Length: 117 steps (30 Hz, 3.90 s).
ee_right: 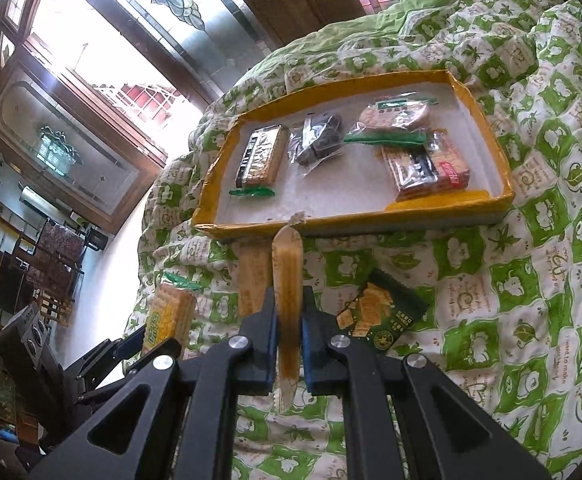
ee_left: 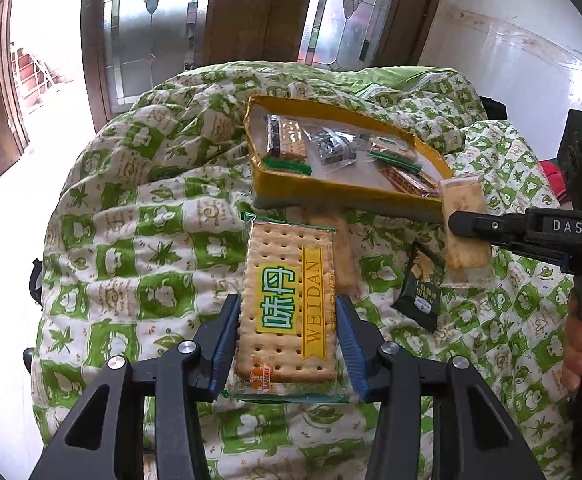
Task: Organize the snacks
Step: 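Carry the tan pack with the right tool while the left tool carries the WEIDAN pack over the tray, then lower both packs into the tray and open both tools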
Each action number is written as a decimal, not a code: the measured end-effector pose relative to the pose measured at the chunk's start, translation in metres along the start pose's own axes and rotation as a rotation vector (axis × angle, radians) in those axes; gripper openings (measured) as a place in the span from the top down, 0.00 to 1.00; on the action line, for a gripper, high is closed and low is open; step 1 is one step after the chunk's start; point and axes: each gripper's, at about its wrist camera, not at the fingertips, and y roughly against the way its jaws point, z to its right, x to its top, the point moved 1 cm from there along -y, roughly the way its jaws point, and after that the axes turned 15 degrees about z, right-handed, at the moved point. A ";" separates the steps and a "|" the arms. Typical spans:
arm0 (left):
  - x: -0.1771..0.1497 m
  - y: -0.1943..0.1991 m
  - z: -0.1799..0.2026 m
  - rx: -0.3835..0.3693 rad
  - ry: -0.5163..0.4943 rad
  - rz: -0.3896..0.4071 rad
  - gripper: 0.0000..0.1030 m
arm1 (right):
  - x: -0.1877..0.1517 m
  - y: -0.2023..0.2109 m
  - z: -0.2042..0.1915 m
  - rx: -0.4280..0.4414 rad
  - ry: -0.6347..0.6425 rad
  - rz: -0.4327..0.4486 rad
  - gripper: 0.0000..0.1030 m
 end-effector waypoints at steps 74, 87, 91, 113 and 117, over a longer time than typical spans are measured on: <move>0.104 -0.119 0.028 -0.055 -0.042 -0.003 0.52 | 0.080 -0.065 0.019 -0.033 -0.006 0.082 0.91; 0.089 -0.150 0.028 -0.061 -0.023 -0.053 0.52 | 0.062 -0.111 0.029 -0.038 -0.034 -0.008 0.91; 0.089 -0.152 0.027 -0.057 -0.029 -0.054 0.52 | 0.058 -0.118 0.031 -0.043 -0.026 -0.024 0.91; 0.085 -0.157 0.027 -0.031 -0.052 -0.056 0.51 | 0.061 -0.123 0.028 -0.044 -0.009 0.012 0.81; 0.084 -0.156 0.028 -0.027 -0.057 -0.059 0.50 | 0.065 -0.116 0.031 -0.059 -0.018 0.045 0.59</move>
